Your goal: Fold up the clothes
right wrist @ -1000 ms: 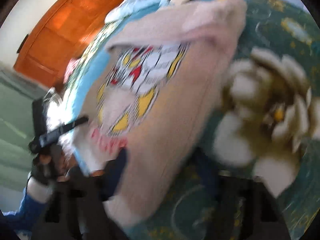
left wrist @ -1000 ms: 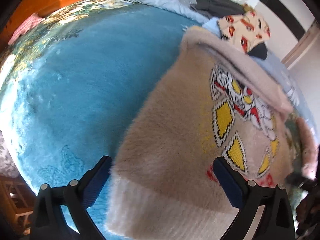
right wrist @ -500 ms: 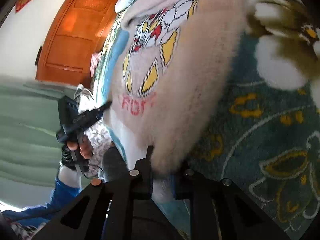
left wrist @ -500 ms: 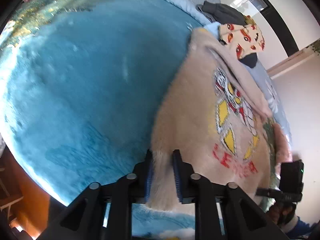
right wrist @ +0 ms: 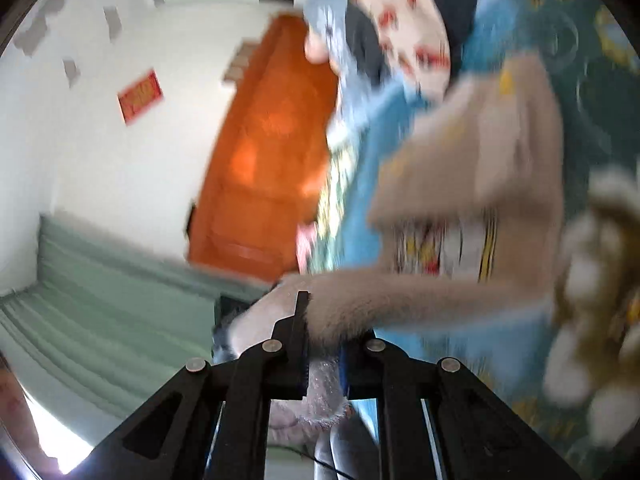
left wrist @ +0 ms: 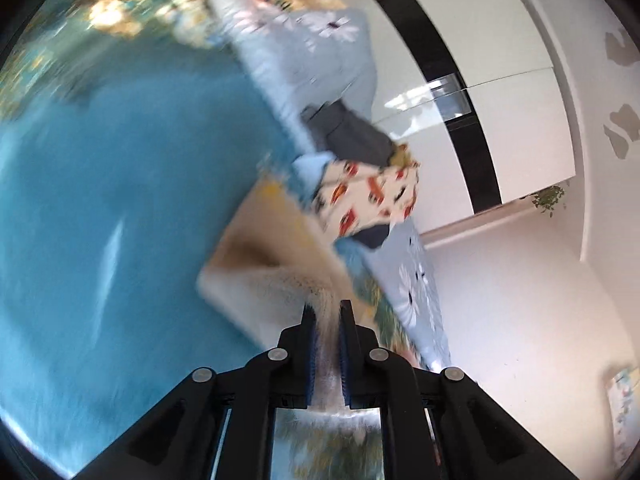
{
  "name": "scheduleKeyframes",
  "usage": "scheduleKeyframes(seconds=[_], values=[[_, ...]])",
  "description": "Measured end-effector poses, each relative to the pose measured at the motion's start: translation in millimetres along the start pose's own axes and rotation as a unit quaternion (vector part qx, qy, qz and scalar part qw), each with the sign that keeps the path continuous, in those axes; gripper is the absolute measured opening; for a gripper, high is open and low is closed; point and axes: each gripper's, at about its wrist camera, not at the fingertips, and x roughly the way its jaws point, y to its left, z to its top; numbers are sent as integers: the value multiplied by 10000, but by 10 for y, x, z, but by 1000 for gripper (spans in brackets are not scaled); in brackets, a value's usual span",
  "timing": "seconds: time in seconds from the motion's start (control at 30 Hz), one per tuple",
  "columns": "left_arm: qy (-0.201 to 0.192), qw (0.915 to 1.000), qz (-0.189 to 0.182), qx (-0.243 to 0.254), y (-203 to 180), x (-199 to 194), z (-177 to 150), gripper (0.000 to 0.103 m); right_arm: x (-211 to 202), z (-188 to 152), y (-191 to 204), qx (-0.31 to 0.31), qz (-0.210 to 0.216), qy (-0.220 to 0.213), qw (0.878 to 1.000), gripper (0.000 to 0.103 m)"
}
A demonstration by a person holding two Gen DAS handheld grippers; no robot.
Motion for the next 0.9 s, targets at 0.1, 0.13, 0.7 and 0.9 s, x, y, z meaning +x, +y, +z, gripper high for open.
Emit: scheduleKeyframes(seconds=[0.1, 0.13, 0.7, 0.9], values=[[85, 9999, 71, 56, -135, 333, 258, 10, -15, 270, -103, 115, -240, -379, 9989, 11], [122, 9998, 123, 83, -179, 449, 331, 10, -6, 345, -197, 282, -326, -495, 9978, 11], [627, 9939, 692, -593, 343, 1952, 877, 15, -168, 1018, -910, 1303, -1146, -850, 9812, 12], [500, 9942, 204, -927, 449, 1914, 933, 54, -190, 1123, -886, 1352, -1140, -760, 9813, 21]])
